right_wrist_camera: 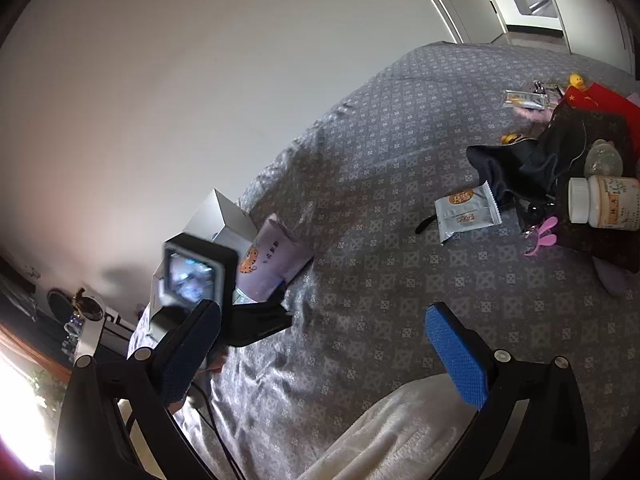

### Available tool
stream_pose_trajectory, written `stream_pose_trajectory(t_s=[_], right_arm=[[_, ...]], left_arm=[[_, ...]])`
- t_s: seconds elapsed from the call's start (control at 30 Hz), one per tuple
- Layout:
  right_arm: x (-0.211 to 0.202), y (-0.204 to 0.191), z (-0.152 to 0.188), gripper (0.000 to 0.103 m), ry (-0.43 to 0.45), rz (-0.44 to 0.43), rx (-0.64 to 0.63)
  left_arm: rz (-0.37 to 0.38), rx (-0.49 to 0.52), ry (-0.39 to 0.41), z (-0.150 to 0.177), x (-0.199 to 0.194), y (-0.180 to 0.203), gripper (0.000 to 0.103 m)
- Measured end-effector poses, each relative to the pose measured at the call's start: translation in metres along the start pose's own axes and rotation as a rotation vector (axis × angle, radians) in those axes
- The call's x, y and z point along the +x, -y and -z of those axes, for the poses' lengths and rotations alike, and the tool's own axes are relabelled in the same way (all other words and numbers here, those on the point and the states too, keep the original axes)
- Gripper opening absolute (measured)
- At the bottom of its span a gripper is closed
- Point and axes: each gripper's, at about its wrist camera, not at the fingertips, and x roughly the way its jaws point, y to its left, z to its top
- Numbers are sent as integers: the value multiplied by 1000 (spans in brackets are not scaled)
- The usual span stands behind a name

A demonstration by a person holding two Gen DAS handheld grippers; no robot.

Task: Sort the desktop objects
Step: 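Grasp the lavender tiger mug with the left tool and lift it, then lower the lavender mug into the white box and open the left tool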

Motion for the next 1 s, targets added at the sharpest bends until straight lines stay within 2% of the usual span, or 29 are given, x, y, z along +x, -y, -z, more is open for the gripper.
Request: stream_pose_trajectory(t_s=[0.1, 0.13, 0.2, 0.27, 0.4, 0.63, 0.8, 0.93, 1.0], right_arm=[[5, -2, -1, 103, -14, 1, -12], [7, 0, 0, 103, -16, 1, -10], [8, 3, -1, 103, -21, -9, 2], [8, 5, -1, 103, -20, -13, 13], [7, 5, -1, 103, -14, -11, 18], [0, 8, -2, 103, 3, -25, 47], [-6, 8, -2, 103, 14, -22, 65], [-8, 8, -2, 103, 16, -10, 74], [-9, 7, -2, 103, 15, -7, 76]], left_arm=[[14, -13, -11, -2, 11, 5, 100], [33, -42, -4, -1, 11, 2, 93], [72, -110, -6, 1, 10, -5, 91], [79, -153, -6, 5, 7, -10, 85], [120, -238, 16, 20, -12, -15, 82], [124, -401, 57, 52, -63, -32, 78], [114, -540, 112, 72, -100, -72, 77], [83, -671, 182, 87, -127, -118, 77], [43, -747, 219, 94, -141, -145, 77]])
